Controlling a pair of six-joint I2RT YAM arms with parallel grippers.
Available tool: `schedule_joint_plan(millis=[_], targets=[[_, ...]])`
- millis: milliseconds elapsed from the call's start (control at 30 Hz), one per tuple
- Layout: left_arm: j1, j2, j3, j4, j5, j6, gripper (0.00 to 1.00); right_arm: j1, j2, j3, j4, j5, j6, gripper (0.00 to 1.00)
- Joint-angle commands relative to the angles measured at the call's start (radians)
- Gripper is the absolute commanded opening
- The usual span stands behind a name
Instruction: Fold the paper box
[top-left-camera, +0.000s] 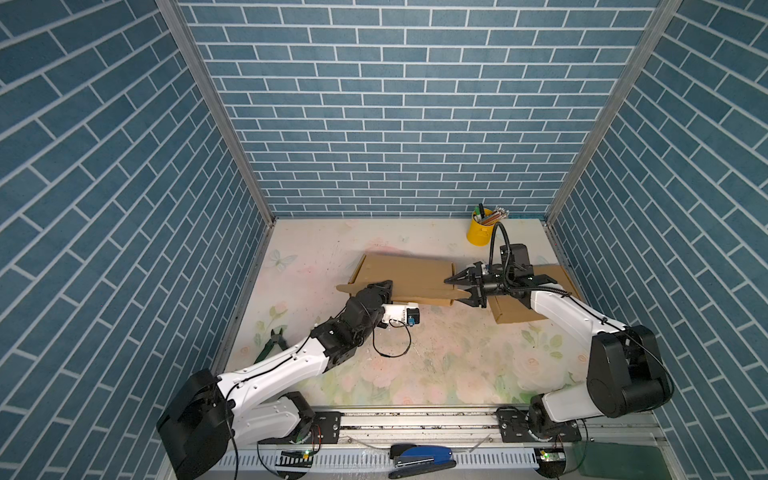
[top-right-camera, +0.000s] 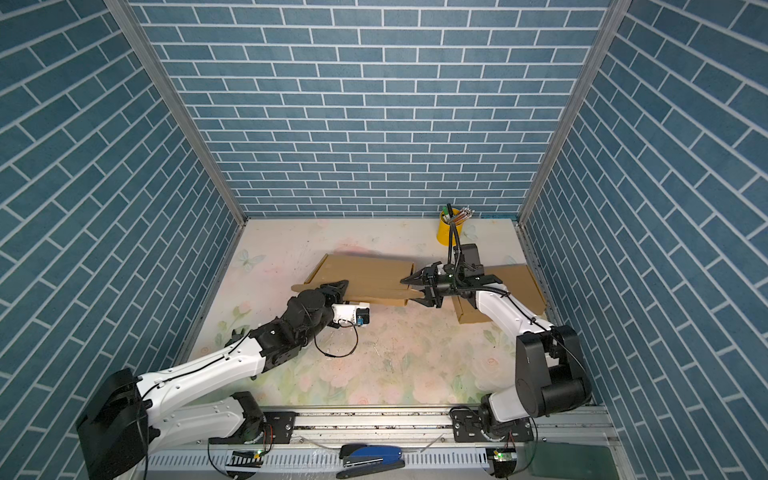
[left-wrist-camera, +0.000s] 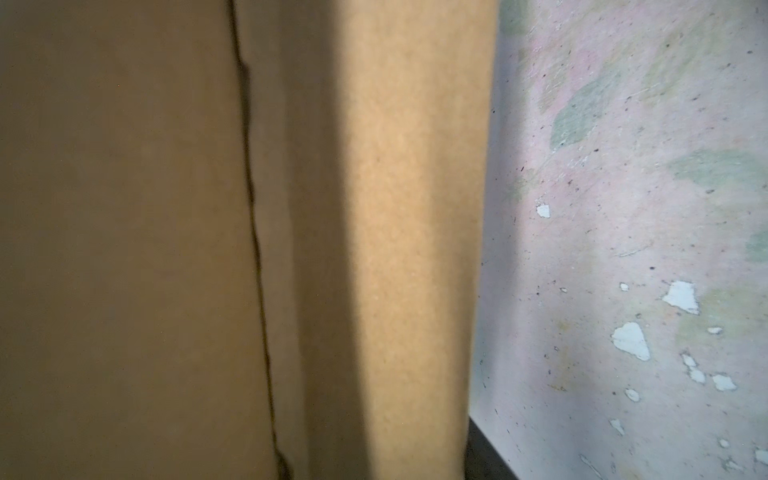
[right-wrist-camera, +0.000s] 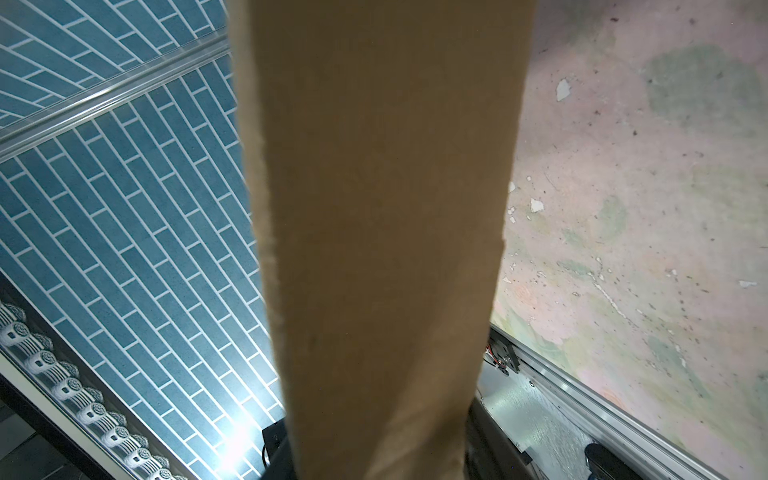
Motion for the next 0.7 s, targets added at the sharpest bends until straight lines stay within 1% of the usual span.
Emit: schedule_joint_plan(millis=[0,133,300,567,667], targets=[[-0.003,0.001,-0.011,-0.026,-0.013,0.015,0.53,0.002,-0.041,-0.023,0.001,-0.087,0.031,0.52],[-0.003,0.002,0.005,-0.060,-0.025,-0.002,0.50,-0.002,-0.041,-0.019,0.025,-0.079,0.034,0.58],[-0.003,-0.004,0.044,-0.180,-0.033,-0.063,0.49,-0.031,-0.052,-0.027,0.038,-0.046,0.032,0.63],[-0.001,-0.007,0.093,-0.336,-0.024,-0.157,0.49,-0.064,-0.070,-0.067,0.066,-0.034,0.028,0.64],[-0.001,-0.002,0.133,-0.406,-0.018,-0.189,0.49,-0.093,-0.079,-0.065,0.046,-0.031,-0.011,0.64]])
